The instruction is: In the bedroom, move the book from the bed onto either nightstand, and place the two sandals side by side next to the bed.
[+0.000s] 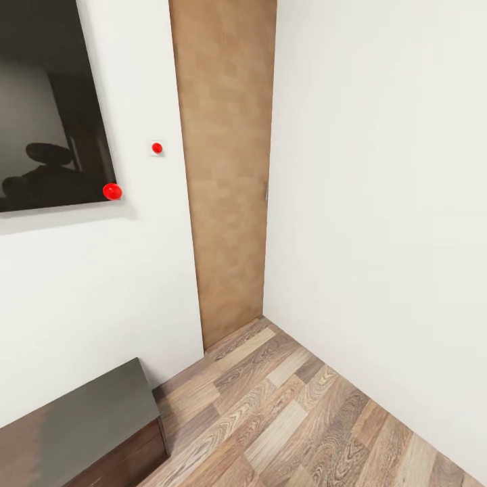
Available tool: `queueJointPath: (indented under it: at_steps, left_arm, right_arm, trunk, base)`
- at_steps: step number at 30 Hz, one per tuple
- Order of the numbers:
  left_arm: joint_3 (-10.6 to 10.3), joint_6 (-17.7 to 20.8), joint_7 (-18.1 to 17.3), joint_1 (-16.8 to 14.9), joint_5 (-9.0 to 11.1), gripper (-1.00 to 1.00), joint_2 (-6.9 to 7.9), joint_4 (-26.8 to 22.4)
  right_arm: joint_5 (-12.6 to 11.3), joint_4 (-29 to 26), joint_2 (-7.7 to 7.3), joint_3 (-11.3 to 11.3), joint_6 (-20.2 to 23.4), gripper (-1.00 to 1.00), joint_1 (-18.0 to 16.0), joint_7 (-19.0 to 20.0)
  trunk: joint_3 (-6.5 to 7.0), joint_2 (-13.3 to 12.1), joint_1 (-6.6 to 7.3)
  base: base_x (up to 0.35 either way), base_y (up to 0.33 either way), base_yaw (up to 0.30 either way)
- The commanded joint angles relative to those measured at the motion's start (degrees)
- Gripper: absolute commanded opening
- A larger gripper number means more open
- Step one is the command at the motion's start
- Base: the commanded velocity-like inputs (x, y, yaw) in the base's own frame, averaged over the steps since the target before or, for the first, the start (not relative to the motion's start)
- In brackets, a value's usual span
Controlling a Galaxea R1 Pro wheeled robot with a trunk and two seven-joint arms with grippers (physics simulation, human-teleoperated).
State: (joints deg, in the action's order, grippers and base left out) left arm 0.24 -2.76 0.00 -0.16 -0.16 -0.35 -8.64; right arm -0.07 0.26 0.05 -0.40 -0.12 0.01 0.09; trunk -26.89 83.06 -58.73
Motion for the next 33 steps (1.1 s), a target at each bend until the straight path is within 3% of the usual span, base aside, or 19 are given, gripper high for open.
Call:
queueJointPath:
  at_steps: [1,24,28,31,33]
  left_arm:
    - [0.03,-0.16,0.0,-0.02,-0.02,1.0,-0.01,0.02]
    - [0.07,-0.31,-0.03,-0.02,-0.02,1.0,-0.07,-1.09]
    - [-0.06,0.0,-0.04,-0.02,0.01,1.0,-0.55,-6.34]
    - [-0.11,1.25,0.05,-0.02,0.0,1.0,-2.1,-13.19]
    - [-0.13,4.52,0.07,-0.06,-0.01,1.0,-3.08,-18.12]
  right_arm:
    - [-0.01,0.0,-0.01,-0.04,0.0,1.0,-0.01,0.01]
    - [0.08,-0.05,0.0,-0.01,-0.11,1.0,-0.01,0.44]
    - [0.01,-0.07,-0.04,-0.11,-0.11,1.0,-0.01,0.44]
    - [-0.01,-0.08,-0.05,-0.16,-0.07,1.0,-0.01,0.44]
    - [-0.04,-0.08,-0.05,-0.19,-0.06,1.0,-0.01,0.44]
  trunk:
    - [-0.04,0.02,0.0]
    - [-0.04,0.02,0.0]
    - [-0.04,0.02,0.0]
    - [-0.04,0.02,0.0]
    - [-0.04,0.02,0.0]
  base:
    - [0.0,0.0,0.0]
    - [0.0,0.0,0.0]
    - [0.0,0.0,0.0]
    - [0.0,0.0,0.0]
    - [0.0,0.0,0.0]
